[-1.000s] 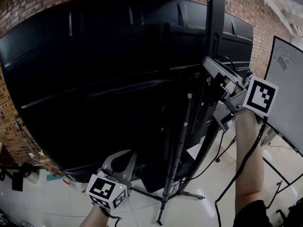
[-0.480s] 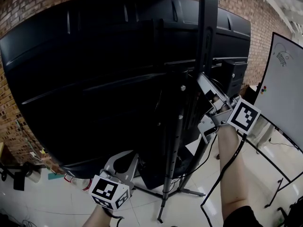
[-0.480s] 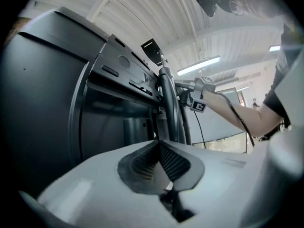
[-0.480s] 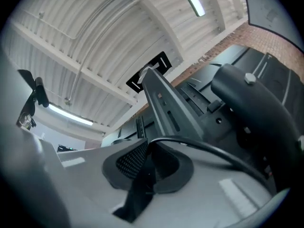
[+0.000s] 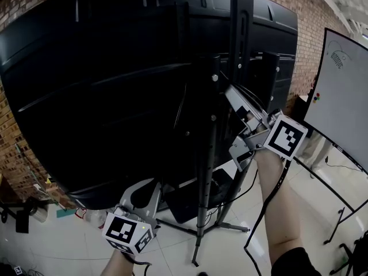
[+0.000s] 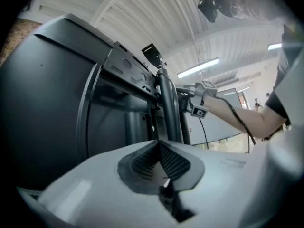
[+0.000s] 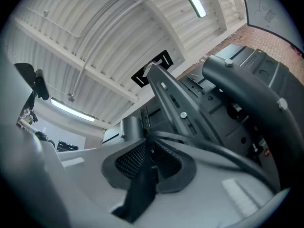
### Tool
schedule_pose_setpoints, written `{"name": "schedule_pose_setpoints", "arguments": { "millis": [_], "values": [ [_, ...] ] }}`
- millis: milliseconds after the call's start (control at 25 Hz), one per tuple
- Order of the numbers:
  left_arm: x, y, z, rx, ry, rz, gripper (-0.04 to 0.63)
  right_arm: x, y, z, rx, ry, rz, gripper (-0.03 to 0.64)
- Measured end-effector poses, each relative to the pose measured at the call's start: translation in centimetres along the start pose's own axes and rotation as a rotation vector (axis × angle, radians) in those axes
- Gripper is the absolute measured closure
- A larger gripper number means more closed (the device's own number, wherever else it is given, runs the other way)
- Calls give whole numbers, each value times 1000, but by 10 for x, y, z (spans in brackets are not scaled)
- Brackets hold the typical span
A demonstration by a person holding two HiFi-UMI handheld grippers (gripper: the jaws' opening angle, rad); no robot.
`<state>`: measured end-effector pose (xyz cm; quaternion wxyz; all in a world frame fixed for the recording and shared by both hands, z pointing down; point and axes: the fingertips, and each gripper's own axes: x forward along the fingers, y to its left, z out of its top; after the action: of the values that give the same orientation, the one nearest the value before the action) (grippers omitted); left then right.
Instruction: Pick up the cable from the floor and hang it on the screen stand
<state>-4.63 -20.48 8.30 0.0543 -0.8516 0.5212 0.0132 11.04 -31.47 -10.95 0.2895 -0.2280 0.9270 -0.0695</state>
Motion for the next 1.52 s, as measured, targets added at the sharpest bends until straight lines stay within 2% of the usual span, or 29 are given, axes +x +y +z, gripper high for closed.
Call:
{"name": "schedule_pose_setpoints", "arguments": {
  "millis": [160, 280, 360, 440, 520, 640, 840, 1040, 1160, 1320, 1520],
  "values": [
    [-13, 3, -20, -22, 10, 14, 591, -18, 3, -11, -36, -5, -30, 568],
    [-25, -1, -31, -36, 23, 26, 591, -38, 1, -22, 12, -10, -50, 568],
    [-34, -2, -40, -49, 31, 34, 591, -58, -1, -31, 22, -30, -96, 568],
    [-42, -2, -50, -64, 37, 44, 591, -86, -4, -39, -33, -61, -191, 569],
    [-51, -3, -59, -77, 49, 52, 591, -113, -3, -49, -138, -68, -295, 588],
    [-62, -10, -66, -67, 74, 58, 591, -142, 6, -68, -232, -44, -370, 598],
    [-78, -31, -71, -58, 61, 48, 591, -168, 30, -106, -309, 37, -355, 598],
    [-98, -57, -88, -63, 94, 45, 591, -189, 60, -154, -340, 72, -335, 607],
    [-107, -70, -96, -44, 85, 57, 591, -197, 77, -187, -357, 127, -309, 609],
    [-115, -86, -105, -58, 111, 30, 591, -207, 96, -229, -405, 209, -289, 609],
    [-127, -93, -124, 21, 135, 28, 591, -222, 115, -280, -372, 304, -253, 609]
  ]
}}
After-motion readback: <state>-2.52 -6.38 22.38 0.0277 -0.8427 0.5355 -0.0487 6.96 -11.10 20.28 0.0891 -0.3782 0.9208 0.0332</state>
